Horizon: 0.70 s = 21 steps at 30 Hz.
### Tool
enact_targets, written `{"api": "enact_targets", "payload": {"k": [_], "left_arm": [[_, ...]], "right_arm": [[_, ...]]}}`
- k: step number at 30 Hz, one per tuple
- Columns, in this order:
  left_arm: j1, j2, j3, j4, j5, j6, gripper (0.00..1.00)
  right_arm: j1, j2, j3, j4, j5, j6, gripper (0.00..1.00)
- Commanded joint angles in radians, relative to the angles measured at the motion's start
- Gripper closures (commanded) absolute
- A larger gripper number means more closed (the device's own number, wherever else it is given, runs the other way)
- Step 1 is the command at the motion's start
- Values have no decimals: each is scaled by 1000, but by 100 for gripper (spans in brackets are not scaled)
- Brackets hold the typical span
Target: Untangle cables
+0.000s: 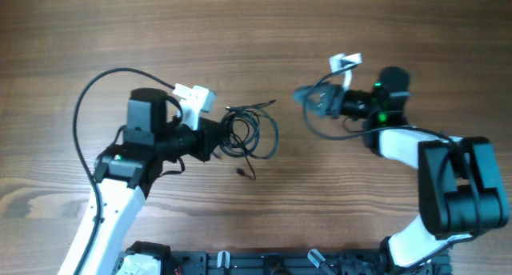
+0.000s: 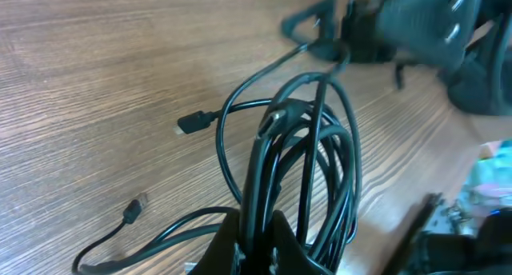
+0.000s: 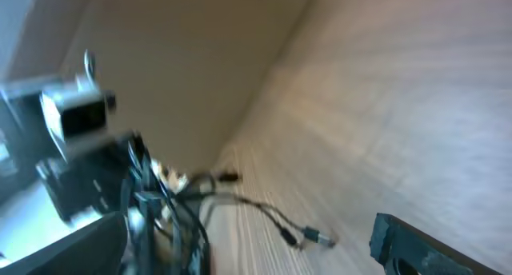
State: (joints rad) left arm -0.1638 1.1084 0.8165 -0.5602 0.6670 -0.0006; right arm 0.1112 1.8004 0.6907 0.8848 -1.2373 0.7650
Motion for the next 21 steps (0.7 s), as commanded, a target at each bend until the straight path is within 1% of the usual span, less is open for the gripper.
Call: {"api": "enact_targets", "payload": {"k": [1,4,7,9,11,12,14,17,19,21], "left_arm": [[101,0,6,7,246,15,96],[202,0,6,7,367,16,96],[262,0,6,6,469,16,96],[274,0,6,-5,472,19,96],[274,3,6,-7,471,20,96],[274,5,6,-17,471,20,96],[273,6,6,-32,472,20,96],[273,6,6,-47,474,20,96],[273,6,6,-51,474,20,96],[272,6,6,-56,473,20,96]], "right_arm": [[102,-7,1,-19,105,-166,0],[161,-7,1,-16,261,-163,0],[209,-7,1,-5,325,-160,0],[248,-7,1,27,328,-151,0],[277,-7,1,93,329,-110,0],[294,-7,1,158,352,-75,0],[304,-7,1,209,406,-35,0],[304,-7,1,227,464,3,0],[304,-7,1,243,462,6,0],[304,-7,1,268,445,44,0]]}}
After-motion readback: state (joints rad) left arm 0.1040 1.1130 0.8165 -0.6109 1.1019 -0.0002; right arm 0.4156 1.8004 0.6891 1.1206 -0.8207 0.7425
